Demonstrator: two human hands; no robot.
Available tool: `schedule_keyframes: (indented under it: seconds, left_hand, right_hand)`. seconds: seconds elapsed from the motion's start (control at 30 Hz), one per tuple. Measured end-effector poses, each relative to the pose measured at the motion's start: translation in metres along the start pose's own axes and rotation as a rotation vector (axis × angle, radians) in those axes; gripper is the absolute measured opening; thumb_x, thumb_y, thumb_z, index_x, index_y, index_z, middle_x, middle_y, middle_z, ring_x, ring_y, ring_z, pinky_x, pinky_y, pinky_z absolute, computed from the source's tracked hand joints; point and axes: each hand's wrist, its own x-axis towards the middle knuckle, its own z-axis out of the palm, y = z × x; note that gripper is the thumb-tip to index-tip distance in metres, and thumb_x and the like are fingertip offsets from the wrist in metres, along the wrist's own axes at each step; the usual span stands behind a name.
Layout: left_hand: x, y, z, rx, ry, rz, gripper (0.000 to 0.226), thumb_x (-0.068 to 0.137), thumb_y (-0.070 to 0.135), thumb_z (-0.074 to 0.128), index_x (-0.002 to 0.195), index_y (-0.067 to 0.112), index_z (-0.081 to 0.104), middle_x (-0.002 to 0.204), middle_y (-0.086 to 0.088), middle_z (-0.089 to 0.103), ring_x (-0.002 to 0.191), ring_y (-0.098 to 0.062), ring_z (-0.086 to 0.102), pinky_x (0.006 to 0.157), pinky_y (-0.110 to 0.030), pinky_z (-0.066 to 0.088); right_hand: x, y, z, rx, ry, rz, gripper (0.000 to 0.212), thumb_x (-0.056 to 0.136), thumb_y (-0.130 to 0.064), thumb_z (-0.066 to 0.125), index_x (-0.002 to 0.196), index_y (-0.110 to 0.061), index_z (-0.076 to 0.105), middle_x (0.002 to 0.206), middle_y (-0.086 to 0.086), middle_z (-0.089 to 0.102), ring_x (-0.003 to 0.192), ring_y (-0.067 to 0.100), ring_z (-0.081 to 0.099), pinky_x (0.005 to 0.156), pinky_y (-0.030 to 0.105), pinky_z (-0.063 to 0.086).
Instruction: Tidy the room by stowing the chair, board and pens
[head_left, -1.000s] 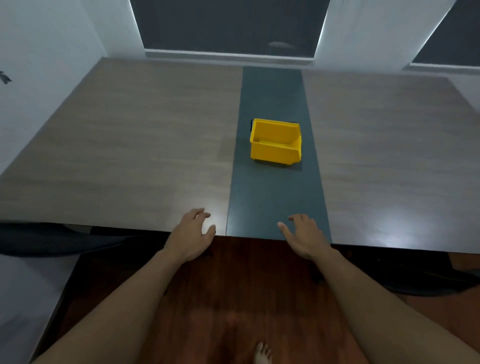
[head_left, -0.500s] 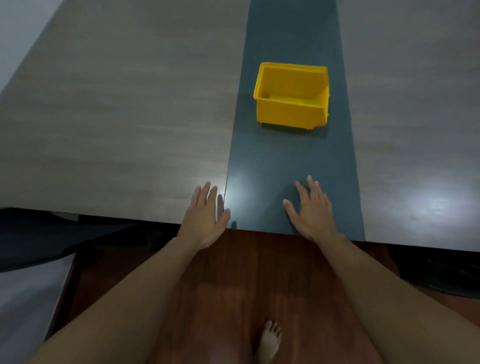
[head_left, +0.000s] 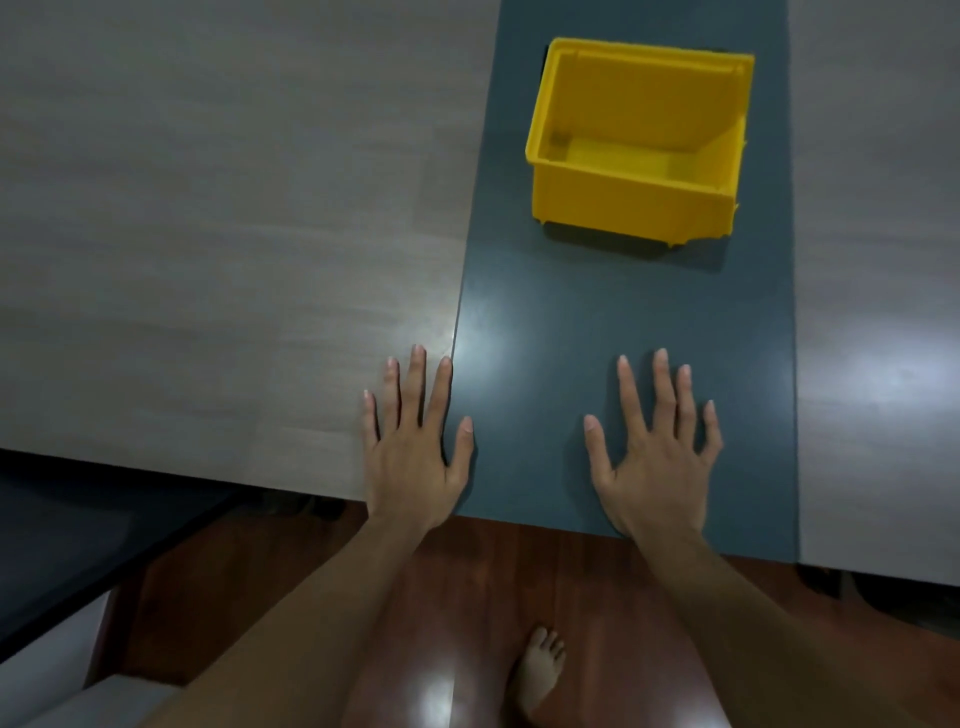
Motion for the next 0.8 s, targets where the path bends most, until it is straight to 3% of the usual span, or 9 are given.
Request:
schedule_keyframes:
  seconds: [0.8]
  left_hand:
    - [0.0058, -0.0019, 0.0043, -0.043, 0.064, 0.009, 0.078, 0.105, 0.054, 0.041, 0.169, 0.035, 0.001, 0.179, 0.005, -0.008, 0.166, -0.025, -0.008, 0.130, -0.059, 0.012]
  right_hand:
    - [0.0067, -0.0023, 0.0003, 0.015, 0.028, -0.003, 0.077, 0.105, -0.066, 0.038, 0.169, -0.041, 0.006, 0.180, -0.005, -0.008, 0.166, 0.021, -0.007, 0.130, 0.059, 0.010]
